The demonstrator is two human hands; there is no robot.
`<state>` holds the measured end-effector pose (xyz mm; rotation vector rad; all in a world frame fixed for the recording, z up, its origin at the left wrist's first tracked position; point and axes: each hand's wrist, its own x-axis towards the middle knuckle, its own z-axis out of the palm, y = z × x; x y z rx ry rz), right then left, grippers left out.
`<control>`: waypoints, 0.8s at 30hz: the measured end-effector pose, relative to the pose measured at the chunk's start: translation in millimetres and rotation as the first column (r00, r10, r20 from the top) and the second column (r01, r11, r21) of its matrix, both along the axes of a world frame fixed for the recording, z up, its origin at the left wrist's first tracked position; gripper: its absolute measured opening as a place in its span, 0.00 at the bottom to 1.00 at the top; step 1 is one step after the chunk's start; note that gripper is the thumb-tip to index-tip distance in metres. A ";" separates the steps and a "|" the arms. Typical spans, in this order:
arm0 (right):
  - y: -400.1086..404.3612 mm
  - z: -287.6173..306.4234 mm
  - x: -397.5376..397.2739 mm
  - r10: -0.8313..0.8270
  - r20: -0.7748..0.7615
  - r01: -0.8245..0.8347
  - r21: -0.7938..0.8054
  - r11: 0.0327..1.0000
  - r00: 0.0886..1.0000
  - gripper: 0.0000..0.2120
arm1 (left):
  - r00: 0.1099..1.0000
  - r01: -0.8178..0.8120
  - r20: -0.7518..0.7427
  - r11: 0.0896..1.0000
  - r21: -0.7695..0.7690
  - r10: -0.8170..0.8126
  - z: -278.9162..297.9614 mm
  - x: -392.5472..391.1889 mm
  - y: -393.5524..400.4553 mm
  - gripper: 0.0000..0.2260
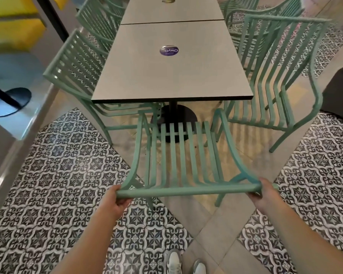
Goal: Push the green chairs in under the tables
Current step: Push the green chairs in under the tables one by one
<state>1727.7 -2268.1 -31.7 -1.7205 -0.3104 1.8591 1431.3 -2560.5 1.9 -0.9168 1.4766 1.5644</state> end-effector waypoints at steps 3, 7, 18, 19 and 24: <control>7.3 0.3 -6.5 0.004 -0.016 -0.004 0.000 1.000 1.000 0.14 | 1.000 -0.010 -0.004 1.000 0.010 0.010 -1.5 -6.9 7.7 0.11; 15.9 1.6 -14.3 -0.009 -0.003 0.009 -0.004 1.000 1.000 0.22 | 0.999 -0.039 0.002 0.999 0.021 0.039 -0.6 -13.6 16.6 0.10; 21.0 2.4 -24.4 -0.020 0.018 0.020 0.003 1.000 1.000 0.22 | 1.000 -0.013 -0.005 1.000 -0.024 0.013 -3.4 -20.5 24.1 0.08; 20.4 1.9 -24.2 -0.021 0.017 0.021 0.004 1.000 1.000 0.22 | 1.000 -0.009 -0.003 1.000 -0.029 0.009 -3.8 -20.9 23.1 0.07; 20.1 -4.2 -22.6 -0.010 0.020 0.009 0.010 1.000 1.000 0.18 | 1.000 0.008 -0.006 0.999 -0.035 -0.009 -4.1 -21.5 20.9 0.08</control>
